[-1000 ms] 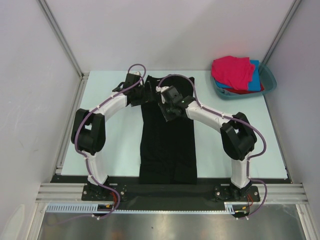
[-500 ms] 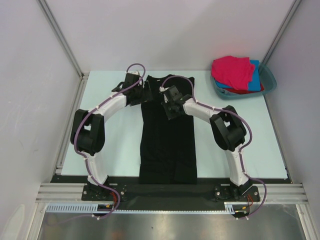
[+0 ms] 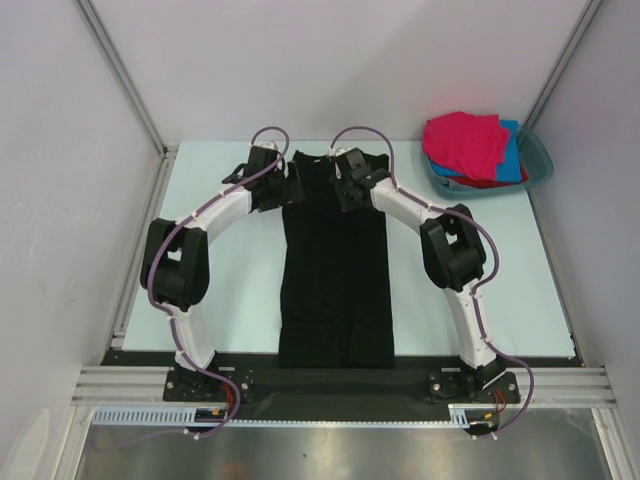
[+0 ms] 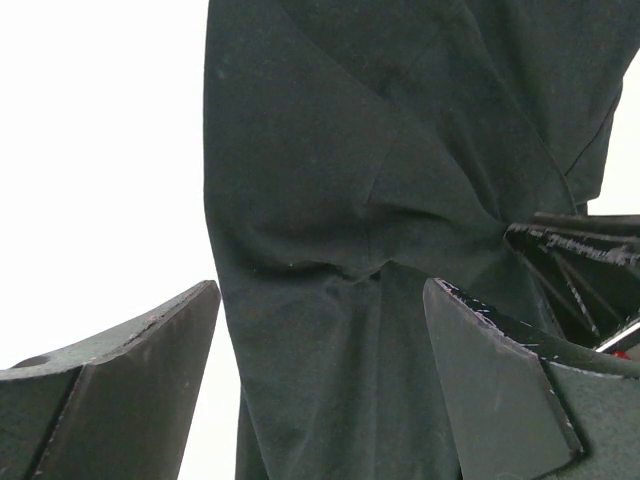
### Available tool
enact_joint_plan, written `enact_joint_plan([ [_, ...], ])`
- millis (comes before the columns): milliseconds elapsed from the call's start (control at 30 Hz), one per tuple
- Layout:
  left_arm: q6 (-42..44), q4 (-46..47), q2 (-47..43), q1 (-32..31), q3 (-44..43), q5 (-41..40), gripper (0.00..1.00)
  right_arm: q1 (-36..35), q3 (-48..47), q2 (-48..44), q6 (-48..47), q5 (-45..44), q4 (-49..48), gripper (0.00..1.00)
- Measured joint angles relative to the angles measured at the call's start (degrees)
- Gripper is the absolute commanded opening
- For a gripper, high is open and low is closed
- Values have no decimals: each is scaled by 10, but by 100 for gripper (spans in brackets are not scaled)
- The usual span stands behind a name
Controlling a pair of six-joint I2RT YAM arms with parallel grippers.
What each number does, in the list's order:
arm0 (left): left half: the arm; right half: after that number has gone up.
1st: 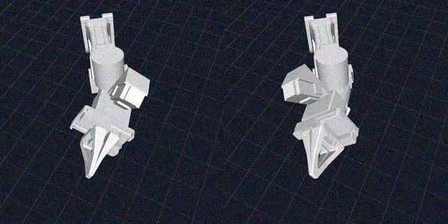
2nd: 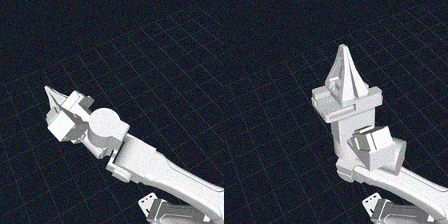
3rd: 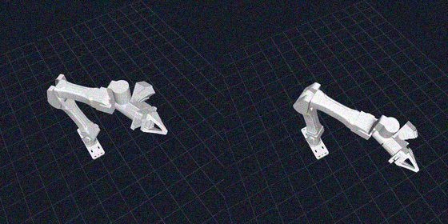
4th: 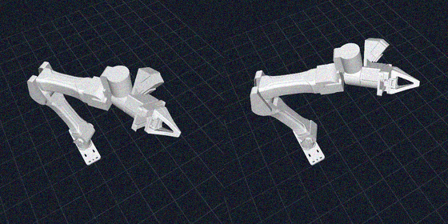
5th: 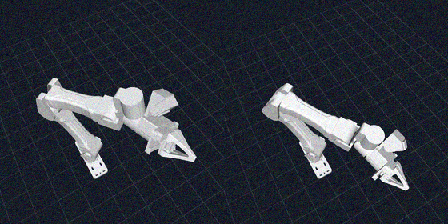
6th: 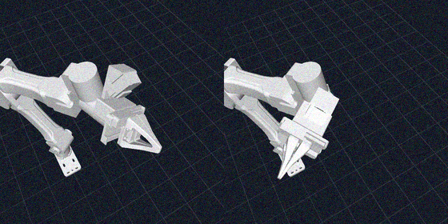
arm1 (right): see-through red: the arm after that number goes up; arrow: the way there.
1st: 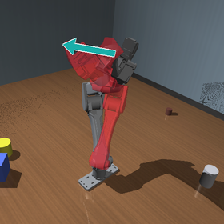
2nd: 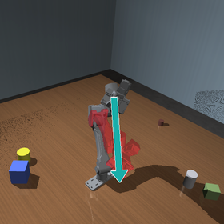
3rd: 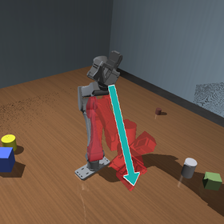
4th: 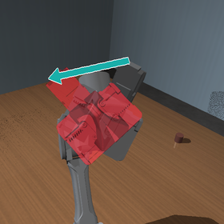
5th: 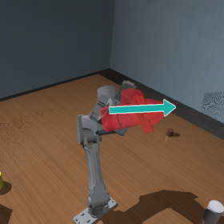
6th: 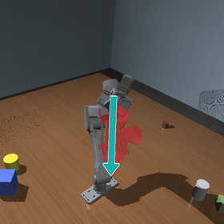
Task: Fold and stack the t-shirts
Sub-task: Fold the tshirt
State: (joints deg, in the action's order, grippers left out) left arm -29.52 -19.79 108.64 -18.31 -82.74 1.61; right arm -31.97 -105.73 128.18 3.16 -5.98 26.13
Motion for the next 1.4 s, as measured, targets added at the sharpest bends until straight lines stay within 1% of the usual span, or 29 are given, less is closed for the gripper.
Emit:
enact_joint_plan([
  [200,0,0,0,1,3,0,89,-5,2,-4,-3,-1,7,26],
  [433,-5,1,0,2,7,-6,89,-47,79,-71,-1,-1,26,27],
  [533,-5,2,-1,3,8,-7,89,-64,95,-99,3,0,28,27],
  [633,-5,2,-5,4,15,-10,89,-69,99,-107,6,-1,27,26],
  [867,-5,3,-9,5,17,-10,89,-62,107,-95,14,-2,23,26],
  [1200,-5,3,-9,5,17,-10,89,-38,106,-27,21,-2,7,25],
  [1400,-5,2,-9,9,17,-10,89,-11,61,0,22,-14,1,24],
])
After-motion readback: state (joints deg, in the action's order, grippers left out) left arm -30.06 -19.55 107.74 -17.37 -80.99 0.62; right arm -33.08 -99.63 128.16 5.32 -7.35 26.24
